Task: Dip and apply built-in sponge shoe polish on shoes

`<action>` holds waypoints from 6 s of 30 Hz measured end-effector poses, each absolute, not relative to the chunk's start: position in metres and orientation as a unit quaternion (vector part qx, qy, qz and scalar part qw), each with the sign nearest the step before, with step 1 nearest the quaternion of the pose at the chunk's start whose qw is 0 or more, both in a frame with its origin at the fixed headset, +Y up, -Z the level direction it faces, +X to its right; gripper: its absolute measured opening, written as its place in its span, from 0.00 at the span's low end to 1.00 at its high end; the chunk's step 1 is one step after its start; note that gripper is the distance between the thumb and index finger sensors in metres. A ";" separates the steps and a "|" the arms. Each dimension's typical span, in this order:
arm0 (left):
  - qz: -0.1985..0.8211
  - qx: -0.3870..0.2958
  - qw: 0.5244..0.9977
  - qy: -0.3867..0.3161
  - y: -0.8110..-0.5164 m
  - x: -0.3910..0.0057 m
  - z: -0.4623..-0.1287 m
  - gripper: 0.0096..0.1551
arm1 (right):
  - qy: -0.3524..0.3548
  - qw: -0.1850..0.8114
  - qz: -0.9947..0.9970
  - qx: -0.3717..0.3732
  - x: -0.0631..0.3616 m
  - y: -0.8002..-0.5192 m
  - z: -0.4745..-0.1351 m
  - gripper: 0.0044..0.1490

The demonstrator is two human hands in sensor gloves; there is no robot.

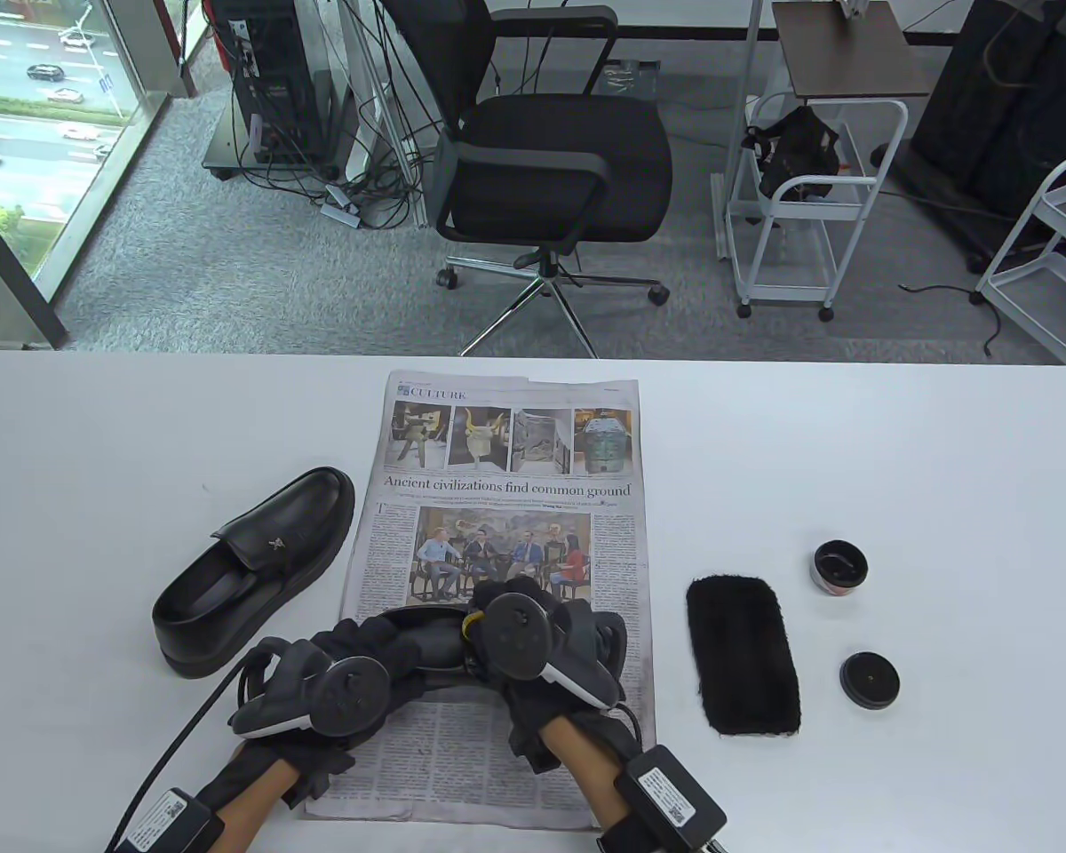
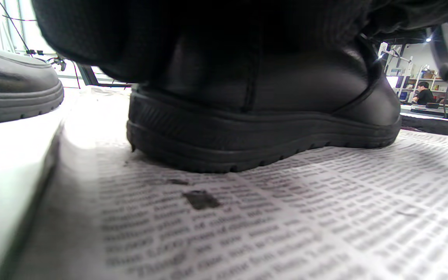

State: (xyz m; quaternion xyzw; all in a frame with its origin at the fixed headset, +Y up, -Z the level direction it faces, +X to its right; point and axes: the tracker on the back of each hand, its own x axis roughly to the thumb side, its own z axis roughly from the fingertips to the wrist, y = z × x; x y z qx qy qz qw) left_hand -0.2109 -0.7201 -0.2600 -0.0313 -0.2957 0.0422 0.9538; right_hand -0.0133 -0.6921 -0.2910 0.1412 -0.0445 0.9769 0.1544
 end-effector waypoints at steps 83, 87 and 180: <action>0.041 -0.027 0.955 -0.292 -0.721 -0.210 -0.259 0.25 | -0.025 0.052 0.997 0.059 0.020 -0.698 -0.299 0.28; 0.041 -0.027 0.955 -0.292 -0.721 -0.210 -0.259 0.25 | -0.005 -0.022 0.999 0.042 0.036 -0.694 -0.300 0.27; 0.041 -0.031 0.955 -0.294 -0.722 -0.210 -0.259 0.25 | 0.129 0.064 0.988 0.047 0.032 -0.683 -0.279 0.30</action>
